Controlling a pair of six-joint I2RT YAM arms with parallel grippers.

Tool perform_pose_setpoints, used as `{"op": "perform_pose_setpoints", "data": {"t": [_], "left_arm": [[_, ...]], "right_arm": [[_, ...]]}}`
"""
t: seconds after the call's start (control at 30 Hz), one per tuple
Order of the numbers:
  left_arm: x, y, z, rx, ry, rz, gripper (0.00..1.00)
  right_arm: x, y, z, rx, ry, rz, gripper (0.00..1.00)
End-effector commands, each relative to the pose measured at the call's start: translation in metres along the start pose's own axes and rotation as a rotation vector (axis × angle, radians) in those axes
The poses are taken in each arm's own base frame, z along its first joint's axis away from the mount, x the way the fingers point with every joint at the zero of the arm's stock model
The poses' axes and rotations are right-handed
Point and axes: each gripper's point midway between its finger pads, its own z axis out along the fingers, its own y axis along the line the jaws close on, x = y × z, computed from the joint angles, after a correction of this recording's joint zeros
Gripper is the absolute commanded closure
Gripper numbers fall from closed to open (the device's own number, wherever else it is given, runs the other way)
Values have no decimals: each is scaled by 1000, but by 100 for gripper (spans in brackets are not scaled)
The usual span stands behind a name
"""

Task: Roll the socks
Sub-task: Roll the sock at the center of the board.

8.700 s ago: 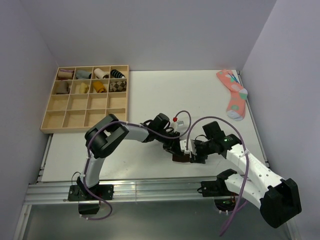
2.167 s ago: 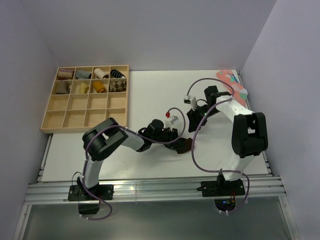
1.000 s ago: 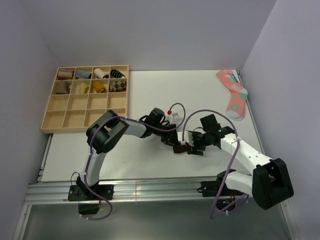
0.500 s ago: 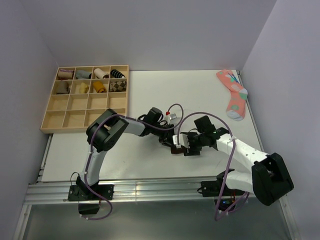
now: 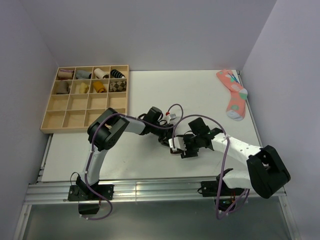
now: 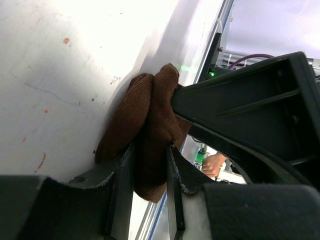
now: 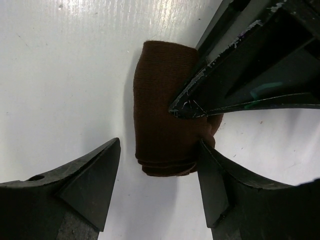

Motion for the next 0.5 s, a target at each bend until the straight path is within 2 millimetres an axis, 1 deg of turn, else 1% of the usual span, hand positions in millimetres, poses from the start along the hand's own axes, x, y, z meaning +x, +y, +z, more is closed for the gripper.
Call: {"op": "perform_pose_setpoints", "data": {"t": [0.0,0.07,0.1,0.27,0.37,0.47], "left_arm": [[17,56,2,-148,5,-136,100],[16,57,1,-147,4,-141,100],[16,57,1,-143,5,-140,100],[16,55,-1,-119,6,-163,100],[16,54,-1,-111,4,-171,100],[15,53,-3,-107,2,-173,100]], "right_arm": [[1,6,8,-26,8,-2,32],[0,6,11,-28,13,-1,32],[0,6,12,-35,15,3,35],[-3,-1,14,-49,29,31,38],[-2,-1,17,-70,44,48,44],[-2,-1,20,-85,50,60,53]]}}
